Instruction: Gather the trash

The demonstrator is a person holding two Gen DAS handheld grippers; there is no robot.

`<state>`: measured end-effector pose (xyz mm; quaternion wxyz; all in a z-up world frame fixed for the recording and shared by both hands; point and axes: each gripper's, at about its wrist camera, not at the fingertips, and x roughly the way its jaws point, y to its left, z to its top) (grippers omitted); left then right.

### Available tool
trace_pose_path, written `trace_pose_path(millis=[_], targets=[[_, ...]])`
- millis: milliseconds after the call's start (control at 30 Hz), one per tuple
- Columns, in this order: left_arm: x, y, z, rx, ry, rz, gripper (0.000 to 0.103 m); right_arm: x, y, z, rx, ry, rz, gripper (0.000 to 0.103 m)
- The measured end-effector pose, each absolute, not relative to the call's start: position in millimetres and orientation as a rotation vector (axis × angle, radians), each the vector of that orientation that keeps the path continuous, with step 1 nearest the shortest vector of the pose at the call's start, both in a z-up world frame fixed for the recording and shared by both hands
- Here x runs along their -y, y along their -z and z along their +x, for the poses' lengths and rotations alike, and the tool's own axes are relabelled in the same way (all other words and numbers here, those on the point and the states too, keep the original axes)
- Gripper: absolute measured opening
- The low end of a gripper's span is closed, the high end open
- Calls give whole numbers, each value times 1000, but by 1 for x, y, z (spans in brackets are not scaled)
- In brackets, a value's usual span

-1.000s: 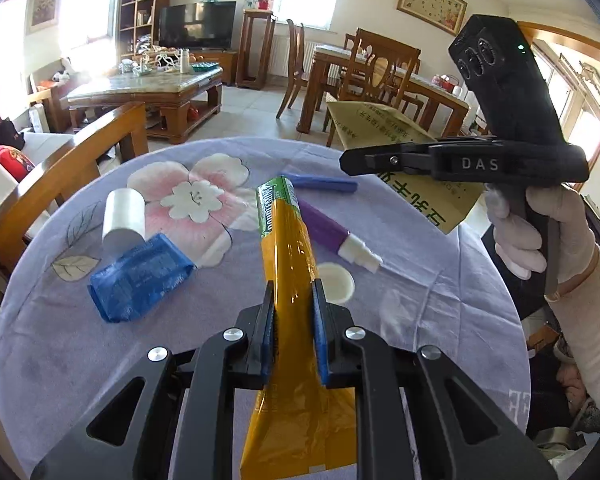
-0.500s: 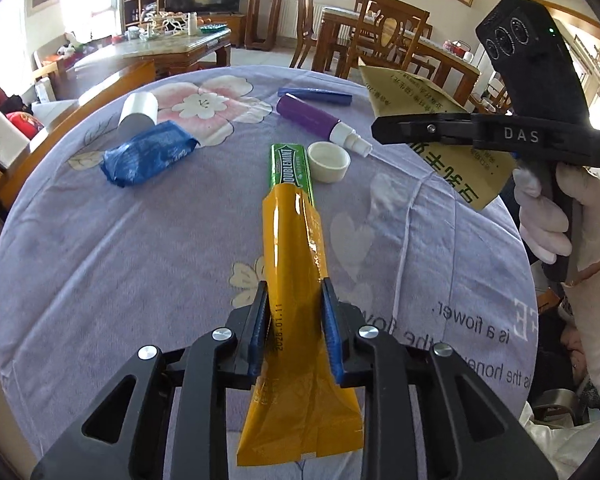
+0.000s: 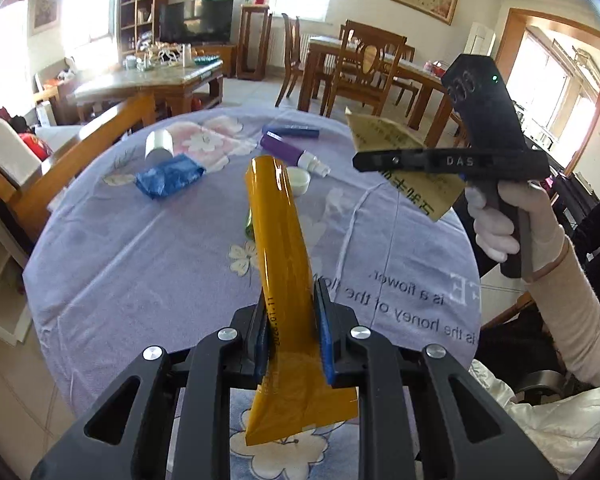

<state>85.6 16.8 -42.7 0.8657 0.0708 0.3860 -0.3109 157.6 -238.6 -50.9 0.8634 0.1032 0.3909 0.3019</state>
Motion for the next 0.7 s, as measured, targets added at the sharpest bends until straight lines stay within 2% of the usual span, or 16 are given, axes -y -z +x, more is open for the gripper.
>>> trace_pose_path(millis=[300, 700], targets=[[63, 5, 71, -643, 716, 189, 20, 292, 31, 82, -665, -539, 346, 8], [180, 3, 57, -584, 906, 216, 20, 409, 15, -4, -473, -209, 483, 8]])
